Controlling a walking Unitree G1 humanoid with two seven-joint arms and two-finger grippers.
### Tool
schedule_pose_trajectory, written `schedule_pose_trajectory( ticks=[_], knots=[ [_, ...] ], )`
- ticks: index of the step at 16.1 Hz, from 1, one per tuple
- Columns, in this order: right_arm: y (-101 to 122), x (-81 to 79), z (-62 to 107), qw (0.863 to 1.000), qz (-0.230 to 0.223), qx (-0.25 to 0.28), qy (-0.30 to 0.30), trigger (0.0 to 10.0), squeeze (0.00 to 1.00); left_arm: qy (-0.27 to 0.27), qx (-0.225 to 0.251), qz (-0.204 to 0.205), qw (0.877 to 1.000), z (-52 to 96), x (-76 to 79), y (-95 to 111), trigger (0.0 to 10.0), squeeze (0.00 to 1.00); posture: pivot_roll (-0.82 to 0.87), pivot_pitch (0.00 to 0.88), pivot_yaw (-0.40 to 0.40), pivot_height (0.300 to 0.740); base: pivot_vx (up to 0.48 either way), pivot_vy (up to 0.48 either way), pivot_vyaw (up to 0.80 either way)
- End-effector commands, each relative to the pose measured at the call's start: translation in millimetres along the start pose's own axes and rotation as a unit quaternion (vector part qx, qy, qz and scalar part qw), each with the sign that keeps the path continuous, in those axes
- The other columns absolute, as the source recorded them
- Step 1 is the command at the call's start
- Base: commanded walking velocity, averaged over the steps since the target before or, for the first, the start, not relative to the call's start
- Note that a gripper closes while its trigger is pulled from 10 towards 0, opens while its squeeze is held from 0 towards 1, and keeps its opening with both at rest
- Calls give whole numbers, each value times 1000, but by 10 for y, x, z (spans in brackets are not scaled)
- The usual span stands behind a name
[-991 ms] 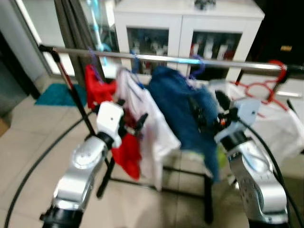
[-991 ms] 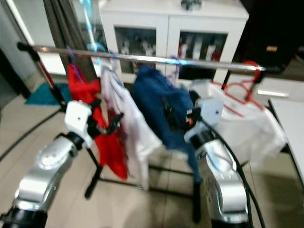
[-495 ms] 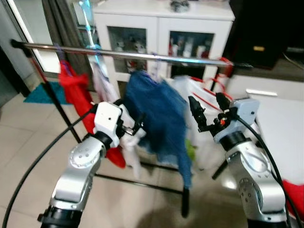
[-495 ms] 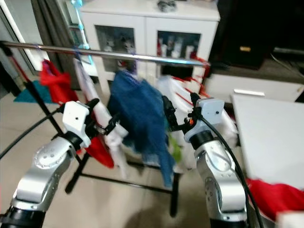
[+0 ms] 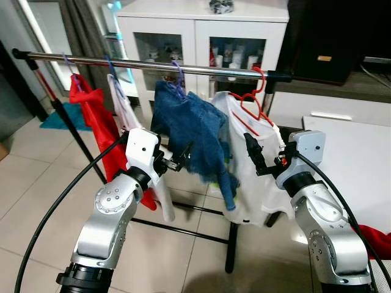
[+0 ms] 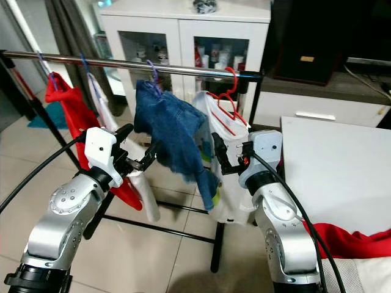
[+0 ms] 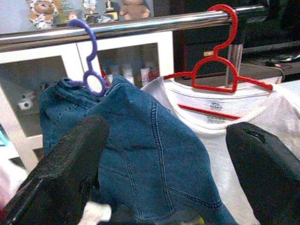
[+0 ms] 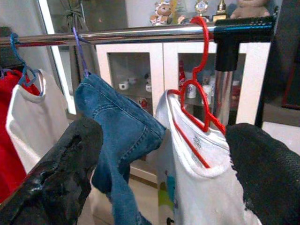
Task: Hang hanger
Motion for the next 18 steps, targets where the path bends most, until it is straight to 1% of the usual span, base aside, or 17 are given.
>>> schedule_pose_trajectory(
  ticks=[1, 4, 6, 9, 10, 11, 12, 13, 15, 17, 18],
  knots=[
    [54, 12, -28, 1000, 5, 9, -10, 10000, 1000, 10, 0, 1, 1000, 7, -61, 22, 10000, 0, -48, 0, 65, 740, 307, 0, 0],
    [91, 62, -49, 1000, 11, 14, -21, 10000, 1000, 12, -2, 3, 1000, 3, -67, 22, 10000, 0, -47, 0, 63, 740, 339, 0, 0],
    [93, 115, -44, 999, 11, 15, -33, 10000, 1000, 10, -4, 4, 1000, 6, -56, 10, 10000, 0, -47, 0, 63, 740, 351, 0, 406],
    [100, 215, -34, 998, 37, 12, -43, 10000, 1000, 6, -6, 6, 1000, -2, -47, 2, 10000, 0, -50, 4, 63, 740, 350, 0, 562],
    [103, 229, -31, 998, 38, 13, -45, 10000, 1000, 6, -6, 5, 1000, -1, -45, 1, 10000, 0, -50, 4, 63, 740, 311, 0, 712],
    [115, 289, -19, 998, 46, 14, -42, 10000, 1000, -4, -8, 11, 1000, 2, -20, -10, 10000, 0, -50, 8, 61, 740, 0, 0, 0],
    [109, 317, -15, 997, 71, 10, -30, 10000, 1000, -20, -12, 12, 1000, 13, 22, -26, 10000, 0, -51, 9, 61, 740, 0, 0, 0],
    [108, 358, -12, 997, 77, 8, -28, 10000, 1000, -34, -18, 8, 999, 23, 56, -42, 10000, 0, -50, 9, 59, 740, 0, 0, 0],
    [148, 480, -12, 996, 90, 8, -29, 10000, 1000, -84, -25, 14, 996, 75, 153, -53, 10000, 0, -49, 10, 56, 740, 0, 0, 0],
    [166, 552, -14, 995, 91, 7, -28, 10000, 1000, -111, -34, 11, 993, 103, 188, -61, 10000, 0, -49, 11, 54, 740, 0, 0, 0],
    [153, 642, -20, 995, 93, -5, -22, 10000, 1000, -145, -49, 22, 988, 150, 224, -83, 10000, 0, -49, 11, 53, 740, 0, 0, 0]
  ],
)
Point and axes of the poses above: a point about 5 cm out from each wrist's last joint towards the gripper, its own z axis pointing back from the gripper into the wrist, its own y axis along the axis of the wrist's last joint, x = y × z, the point moved 3 cm from there along -z, pointing out of the wrist towards the gripper, and after that the axes turned 8 degrees about z, right-handed, at the moved point
